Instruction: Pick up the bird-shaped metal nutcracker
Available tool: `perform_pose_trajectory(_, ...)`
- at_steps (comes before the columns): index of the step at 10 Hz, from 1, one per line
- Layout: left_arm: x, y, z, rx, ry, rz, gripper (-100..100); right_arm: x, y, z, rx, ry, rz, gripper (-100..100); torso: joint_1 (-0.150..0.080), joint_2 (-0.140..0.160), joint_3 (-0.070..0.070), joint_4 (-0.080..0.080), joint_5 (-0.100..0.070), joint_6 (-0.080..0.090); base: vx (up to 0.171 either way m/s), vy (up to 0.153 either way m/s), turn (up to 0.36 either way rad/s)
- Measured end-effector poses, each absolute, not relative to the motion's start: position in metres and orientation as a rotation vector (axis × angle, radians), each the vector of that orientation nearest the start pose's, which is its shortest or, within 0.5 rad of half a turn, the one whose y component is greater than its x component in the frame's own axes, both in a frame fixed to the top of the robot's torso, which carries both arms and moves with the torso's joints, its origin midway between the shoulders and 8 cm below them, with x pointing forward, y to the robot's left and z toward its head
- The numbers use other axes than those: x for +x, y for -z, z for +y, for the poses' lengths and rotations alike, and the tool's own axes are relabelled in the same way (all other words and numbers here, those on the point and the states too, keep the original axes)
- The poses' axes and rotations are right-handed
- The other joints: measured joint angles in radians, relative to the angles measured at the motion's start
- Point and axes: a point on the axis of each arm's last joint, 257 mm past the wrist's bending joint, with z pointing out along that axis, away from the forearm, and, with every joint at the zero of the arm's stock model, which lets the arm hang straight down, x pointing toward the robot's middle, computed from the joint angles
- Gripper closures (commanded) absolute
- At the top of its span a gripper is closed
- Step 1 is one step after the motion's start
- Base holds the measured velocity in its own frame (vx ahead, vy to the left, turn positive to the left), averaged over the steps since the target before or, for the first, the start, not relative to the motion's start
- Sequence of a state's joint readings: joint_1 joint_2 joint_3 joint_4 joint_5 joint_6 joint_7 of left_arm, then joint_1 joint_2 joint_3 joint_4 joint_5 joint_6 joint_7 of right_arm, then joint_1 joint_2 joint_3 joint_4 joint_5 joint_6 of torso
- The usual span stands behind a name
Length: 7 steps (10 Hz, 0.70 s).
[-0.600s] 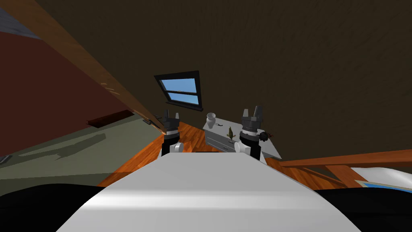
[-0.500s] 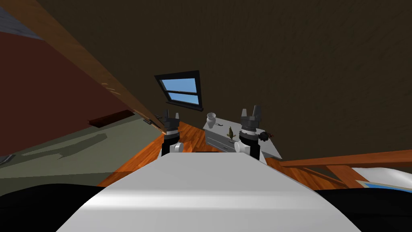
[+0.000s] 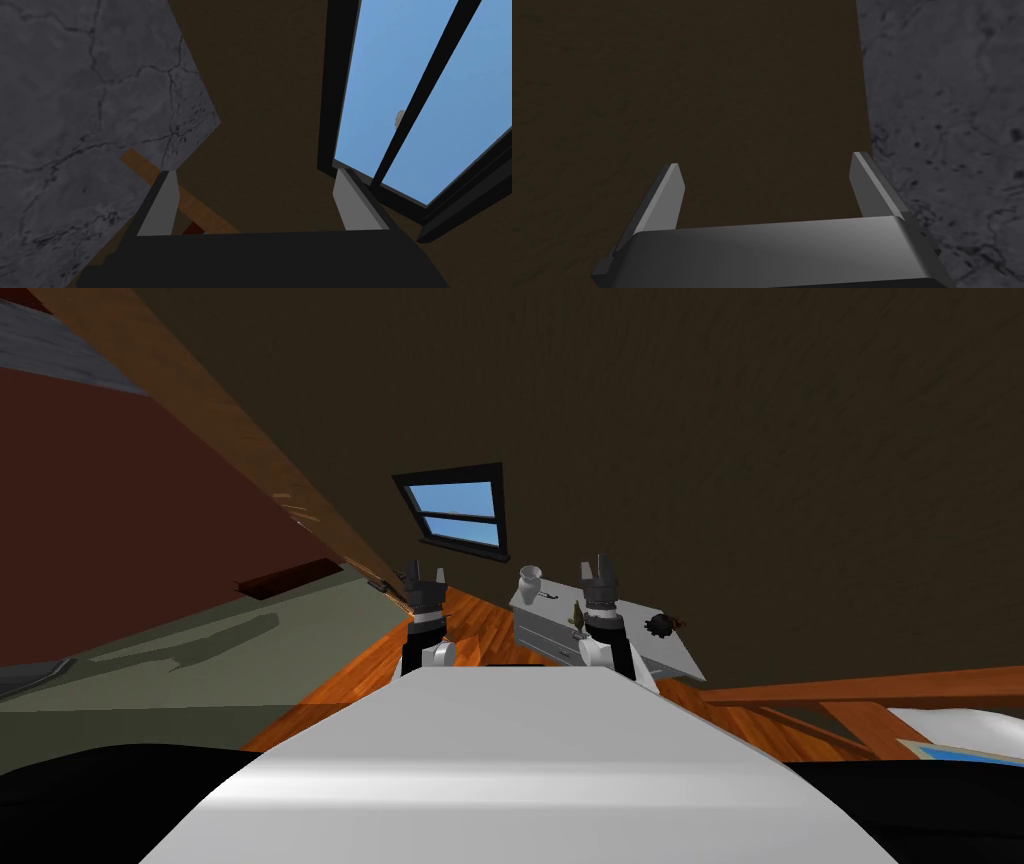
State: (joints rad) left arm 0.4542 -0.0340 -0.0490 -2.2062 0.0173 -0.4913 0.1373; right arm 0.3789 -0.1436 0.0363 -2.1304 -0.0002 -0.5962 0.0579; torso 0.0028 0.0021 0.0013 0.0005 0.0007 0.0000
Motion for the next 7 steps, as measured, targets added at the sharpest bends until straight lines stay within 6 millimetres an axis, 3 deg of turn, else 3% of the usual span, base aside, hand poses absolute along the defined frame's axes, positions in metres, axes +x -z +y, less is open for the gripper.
perform_pose_trajectory(7,0.365,-0.005,0.265,-0.785,1.496,0.561,0,0.397,0.045,-0.191,0.380,-1.345,0.985,-100,-0.001,-0.001,-0.001,0.000,0.000,0.000,-0.029,0.046,0.045)
